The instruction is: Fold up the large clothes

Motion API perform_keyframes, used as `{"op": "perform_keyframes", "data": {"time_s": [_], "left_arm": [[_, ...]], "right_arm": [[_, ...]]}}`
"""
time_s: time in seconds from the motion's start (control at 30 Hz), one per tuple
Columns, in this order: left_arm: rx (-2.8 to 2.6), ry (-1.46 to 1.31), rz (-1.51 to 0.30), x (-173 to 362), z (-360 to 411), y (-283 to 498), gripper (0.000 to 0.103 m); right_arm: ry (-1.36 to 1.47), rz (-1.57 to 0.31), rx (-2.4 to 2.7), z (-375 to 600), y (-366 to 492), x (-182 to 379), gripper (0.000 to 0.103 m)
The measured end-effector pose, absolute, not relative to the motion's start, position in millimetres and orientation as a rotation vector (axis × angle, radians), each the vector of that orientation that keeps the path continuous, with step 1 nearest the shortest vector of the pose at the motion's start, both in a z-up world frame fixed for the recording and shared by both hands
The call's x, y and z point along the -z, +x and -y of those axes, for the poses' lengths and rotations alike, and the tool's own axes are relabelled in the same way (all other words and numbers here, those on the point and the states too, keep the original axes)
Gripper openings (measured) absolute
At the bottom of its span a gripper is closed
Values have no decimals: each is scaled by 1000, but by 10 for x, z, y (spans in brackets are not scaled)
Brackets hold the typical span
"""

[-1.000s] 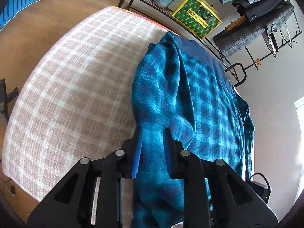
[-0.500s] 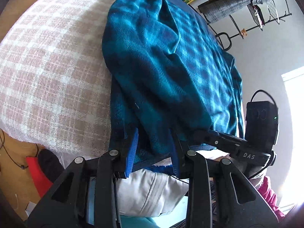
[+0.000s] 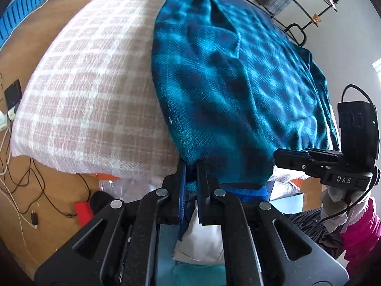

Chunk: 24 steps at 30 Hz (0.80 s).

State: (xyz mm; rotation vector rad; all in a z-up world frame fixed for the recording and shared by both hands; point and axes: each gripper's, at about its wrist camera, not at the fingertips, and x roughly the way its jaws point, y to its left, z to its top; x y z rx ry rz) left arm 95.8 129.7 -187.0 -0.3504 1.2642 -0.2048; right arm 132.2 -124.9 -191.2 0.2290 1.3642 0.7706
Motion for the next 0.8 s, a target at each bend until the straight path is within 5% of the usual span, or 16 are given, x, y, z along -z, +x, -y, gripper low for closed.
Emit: {"op": "perform_keyframes", "data": {"time_s": [0.07, 0.2, 0.47, 0.77, 0.8], "left_arm": [[189, -410, -1223, 1807, -1417, 935, 13], [135, -450, -1112, 1616, -1531, 980, 22], [236, -444, -1143, 1819, -1073, 1248, 22], [247, -412, -1188, 2010, -860, 1347, 22], [246, -406, -1198, 2037, -844, 1359, 22]], "right_arm": [[168, -1344, -799, 1240, 1311, 1818, 26], [168, -1207, -904, 1331, 1513, 1315, 54], [106, -1106, -706, 1281, 2871, 903, 48], [133, -1211, -600, 821, 4114, 1704, 48], [127, -1222, -592, 779, 4171, 1775, 41]]}}
